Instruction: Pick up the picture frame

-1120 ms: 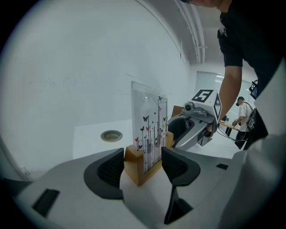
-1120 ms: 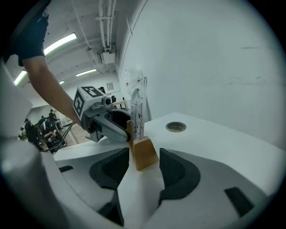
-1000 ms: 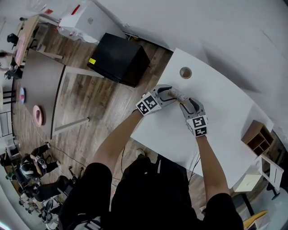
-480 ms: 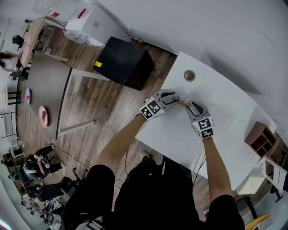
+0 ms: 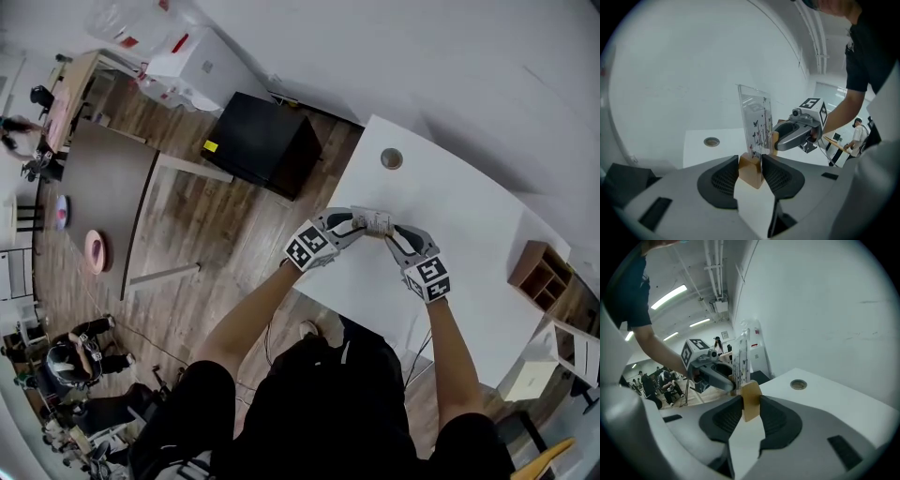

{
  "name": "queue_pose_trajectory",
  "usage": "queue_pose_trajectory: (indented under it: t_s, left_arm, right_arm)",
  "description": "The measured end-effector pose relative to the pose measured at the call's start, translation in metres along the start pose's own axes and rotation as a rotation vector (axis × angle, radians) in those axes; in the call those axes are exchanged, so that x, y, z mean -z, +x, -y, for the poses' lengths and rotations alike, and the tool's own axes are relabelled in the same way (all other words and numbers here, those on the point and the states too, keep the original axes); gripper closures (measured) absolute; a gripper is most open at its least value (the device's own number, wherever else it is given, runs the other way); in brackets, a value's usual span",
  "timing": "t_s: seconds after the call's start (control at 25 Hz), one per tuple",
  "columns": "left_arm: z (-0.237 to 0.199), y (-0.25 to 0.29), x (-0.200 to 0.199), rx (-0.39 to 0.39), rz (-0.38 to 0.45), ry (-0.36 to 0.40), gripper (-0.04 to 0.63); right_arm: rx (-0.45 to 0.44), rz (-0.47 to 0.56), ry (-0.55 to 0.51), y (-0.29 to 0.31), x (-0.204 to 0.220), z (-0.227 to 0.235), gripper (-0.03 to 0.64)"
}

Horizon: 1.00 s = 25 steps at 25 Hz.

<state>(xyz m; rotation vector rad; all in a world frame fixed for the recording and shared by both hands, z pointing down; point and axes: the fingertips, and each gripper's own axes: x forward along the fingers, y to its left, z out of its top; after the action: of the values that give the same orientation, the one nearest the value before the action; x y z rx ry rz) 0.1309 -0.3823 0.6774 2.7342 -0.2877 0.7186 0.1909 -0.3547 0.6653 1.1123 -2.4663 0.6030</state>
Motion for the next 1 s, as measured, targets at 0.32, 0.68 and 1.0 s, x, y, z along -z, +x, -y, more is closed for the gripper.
queue_pose_trajectory:
  t_s: [0.32, 0.68, 1.0]
  left_arm:
    - [0.055, -0.045, 0.001, -0.004, 0.023, -0.038, 0.440]
    - [0.121, -0.107, -0.005, 0.025, 0.054, 0.077, 0.443]
    - [0.165, -0.150, -0.009, 0.048, 0.103, 0.118, 0.443]
  right_arm:
    - [0.058, 0.070, -0.008, -0.038, -0.012, -0.055, 0.499]
    - [0.176, 0.133, -0.030, -0.083, -0.015, -0.136, 0.503]
    - [0.253, 0.178, -0.017, -0.114, -0.020, -0.191, 0.509]
